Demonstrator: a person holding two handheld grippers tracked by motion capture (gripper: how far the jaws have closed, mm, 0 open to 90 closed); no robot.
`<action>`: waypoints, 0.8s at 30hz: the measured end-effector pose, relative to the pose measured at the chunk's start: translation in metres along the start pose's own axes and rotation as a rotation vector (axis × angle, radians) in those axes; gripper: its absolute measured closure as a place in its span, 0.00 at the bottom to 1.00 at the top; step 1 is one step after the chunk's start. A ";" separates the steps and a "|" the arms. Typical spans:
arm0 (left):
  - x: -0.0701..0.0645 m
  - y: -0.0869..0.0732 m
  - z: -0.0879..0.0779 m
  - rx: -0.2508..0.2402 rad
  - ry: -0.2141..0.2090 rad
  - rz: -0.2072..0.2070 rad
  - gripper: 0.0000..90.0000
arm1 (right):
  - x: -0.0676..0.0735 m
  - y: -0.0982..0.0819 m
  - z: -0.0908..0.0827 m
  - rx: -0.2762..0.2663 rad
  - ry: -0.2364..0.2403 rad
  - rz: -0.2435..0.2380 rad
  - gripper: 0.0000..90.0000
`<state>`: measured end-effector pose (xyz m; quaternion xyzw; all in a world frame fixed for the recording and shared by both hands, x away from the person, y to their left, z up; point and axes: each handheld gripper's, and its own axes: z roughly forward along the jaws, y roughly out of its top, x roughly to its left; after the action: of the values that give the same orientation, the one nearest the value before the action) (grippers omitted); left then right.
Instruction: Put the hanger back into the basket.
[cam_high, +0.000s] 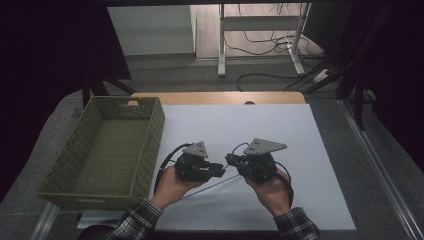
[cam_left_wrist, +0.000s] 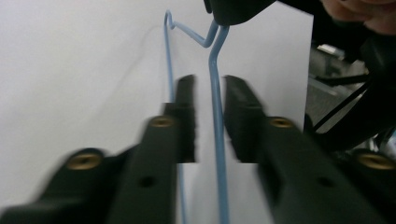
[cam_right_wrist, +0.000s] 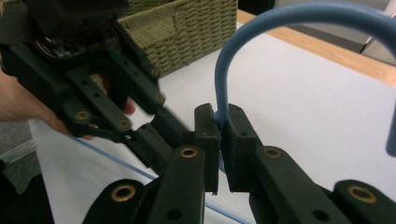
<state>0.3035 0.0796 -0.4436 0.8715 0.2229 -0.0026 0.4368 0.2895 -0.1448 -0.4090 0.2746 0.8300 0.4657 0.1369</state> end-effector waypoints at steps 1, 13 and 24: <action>-0.001 0.001 -0.002 0.010 0.008 0.002 0.69 | 0.000 0.001 0.000 0.008 -0.002 -0.004 0.95; 0.007 0.020 -0.010 0.203 -0.051 0.024 0.56 | 0.003 0.003 0.003 0.059 -0.001 -0.051 0.95; 0.016 0.029 0.009 0.314 -0.124 -0.027 0.80 | 0.006 0.003 0.006 0.074 0.004 -0.083 0.95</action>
<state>0.3311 0.0641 -0.4303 0.9242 0.2041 -0.0972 0.3079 0.2883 -0.1359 -0.4090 0.2440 0.8575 0.4294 0.1441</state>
